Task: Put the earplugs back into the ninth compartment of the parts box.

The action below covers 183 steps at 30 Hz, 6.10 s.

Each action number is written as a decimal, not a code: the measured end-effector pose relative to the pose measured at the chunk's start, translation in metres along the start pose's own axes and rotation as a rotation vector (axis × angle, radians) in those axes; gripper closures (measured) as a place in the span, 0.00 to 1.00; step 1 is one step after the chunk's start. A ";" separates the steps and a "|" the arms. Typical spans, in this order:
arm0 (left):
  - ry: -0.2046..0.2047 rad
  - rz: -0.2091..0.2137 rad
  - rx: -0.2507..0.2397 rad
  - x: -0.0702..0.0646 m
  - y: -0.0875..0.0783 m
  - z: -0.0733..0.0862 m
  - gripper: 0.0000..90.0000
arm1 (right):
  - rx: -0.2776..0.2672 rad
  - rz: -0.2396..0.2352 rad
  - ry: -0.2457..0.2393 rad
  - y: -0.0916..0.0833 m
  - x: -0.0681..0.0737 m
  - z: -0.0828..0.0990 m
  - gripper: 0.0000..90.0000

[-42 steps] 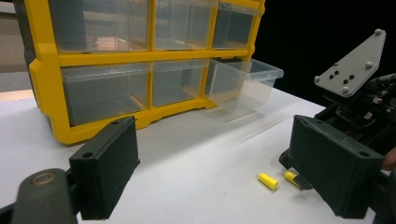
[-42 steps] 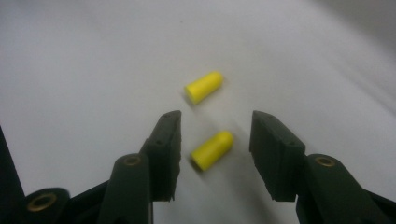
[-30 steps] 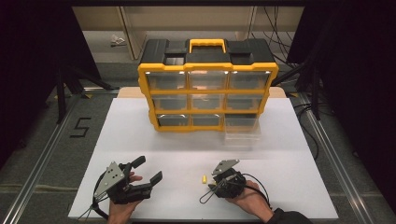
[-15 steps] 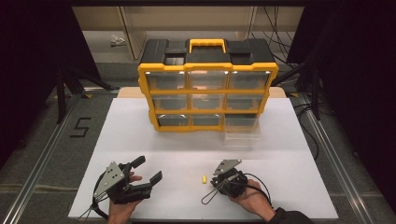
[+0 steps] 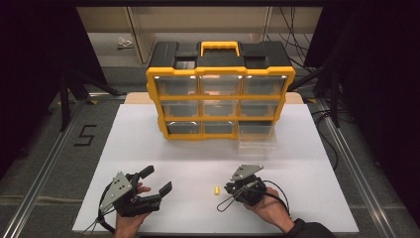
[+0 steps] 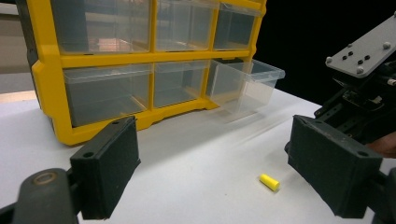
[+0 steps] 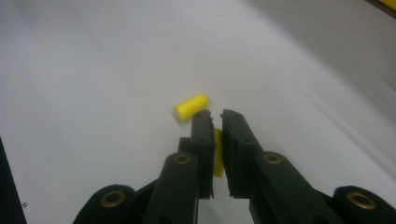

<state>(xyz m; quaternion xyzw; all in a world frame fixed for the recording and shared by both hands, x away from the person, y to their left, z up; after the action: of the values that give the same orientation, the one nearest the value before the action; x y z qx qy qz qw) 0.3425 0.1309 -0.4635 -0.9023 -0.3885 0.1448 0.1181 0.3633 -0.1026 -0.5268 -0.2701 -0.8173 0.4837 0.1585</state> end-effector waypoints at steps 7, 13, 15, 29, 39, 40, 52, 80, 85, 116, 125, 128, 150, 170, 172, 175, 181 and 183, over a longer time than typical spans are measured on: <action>0.000 0.001 -0.003 0.000 0.000 0.000 0.18 | -0.043 0.015 0.021 -0.008 -0.009 -0.006 0.93; 0.000 0.001 -0.003 0.000 -0.001 0.000 0.18 | -0.118 0.037 0.061 -0.020 -0.022 -0.013 0.93; -0.001 0.000 -0.004 0.000 -0.001 0.000 0.18 | -0.143 0.048 0.083 -0.025 -0.028 -0.016 0.93; 0.000 0.000 -0.003 0.000 0.000 0.000 0.18 | -0.235 0.088 0.154 -0.049 -0.054 -0.025 0.93; -0.002 -0.001 -0.002 0.001 0.000 0.000 0.18 | -0.270 0.109 0.173 -0.059 -0.067 -0.030 0.93; -0.003 -0.001 -0.002 0.001 0.000 0.000 0.18 | -0.274 0.112 0.174 -0.060 -0.069 -0.031 0.93; -0.002 -0.003 -0.002 0.001 0.000 0.000 0.18 | -0.319 0.146 0.208 -0.075 -0.092 -0.041 0.93; -0.002 0.001 -0.001 0.000 0.000 0.000 0.18 | -0.351 0.206 0.315 -0.076 -0.143 -0.046 0.92; -0.003 0.001 -0.001 0.001 0.000 0.000 0.18 | -0.349 0.216 0.333 -0.074 -0.152 -0.046 0.92; -0.005 0.001 -0.001 0.001 0.000 0.000 0.18 | -0.367 0.190 0.349 -0.080 -0.146 -0.055 0.42; -0.010 0.002 -0.002 0.001 0.000 0.000 0.18 | -0.364 0.143 0.279 -0.080 -0.114 -0.064 0.34; -0.009 0.002 -0.002 0.001 0.000 0.000 0.18 | -0.362 0.128 0.262 -0.079 -0.104 -0.066 0.33; -0.012 0.004 -0.005 0.001 -0.001 -0.001 0.18 | -0.324 0.020 0.207 -0.065 -0.063 -0.070 0.18; -0.011 0.004 -0.009 0.001 -0.002 -0.001 0.18 | -0.228 -0.024 0.138 -0.043 -0.036 -0.063 0.20; -0.011 0.004 -0.009 0.001 -0.002 -0.001 0.18 | -0.213 -0.028 0.130 -0.040 -0.033 -0.062 0.20; -0.010 0.004 -0.009 0.001 -0.002 -0.001 0.18 | -0.185 -0.037 0.114 -0.033 -0.027 -0.059 0.21; -0.008 0.004 -0.010 0.001 -0.002 -0.002 0.18 | -0.136 -0.054 0.088 -0.023 -0.017 -0.055 0.23; -0.009 0.003 -0.010 0.001 -0.002 -0.002 0.18 | -0.122 -0.060 0.085 -0.020 -0.015 -0.053 0.25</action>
<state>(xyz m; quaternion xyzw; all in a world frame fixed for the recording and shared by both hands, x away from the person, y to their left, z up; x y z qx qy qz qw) 0.3426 0.1331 -0.4615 -0.9029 -0.3882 0.1471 0.1114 0.3973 -0.0817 -0.4833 -0.2751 -0.8455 0.4160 0.1909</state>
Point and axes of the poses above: each handheld gripper's, and its own axes: y roughly forward along the jaws, z roughly out of its underside, x roughly to its left, the point moved 9 cm from there along y, roughly forward along the jaws, and after that the axes turned 12 degrees about x, right-handed, at the moved point
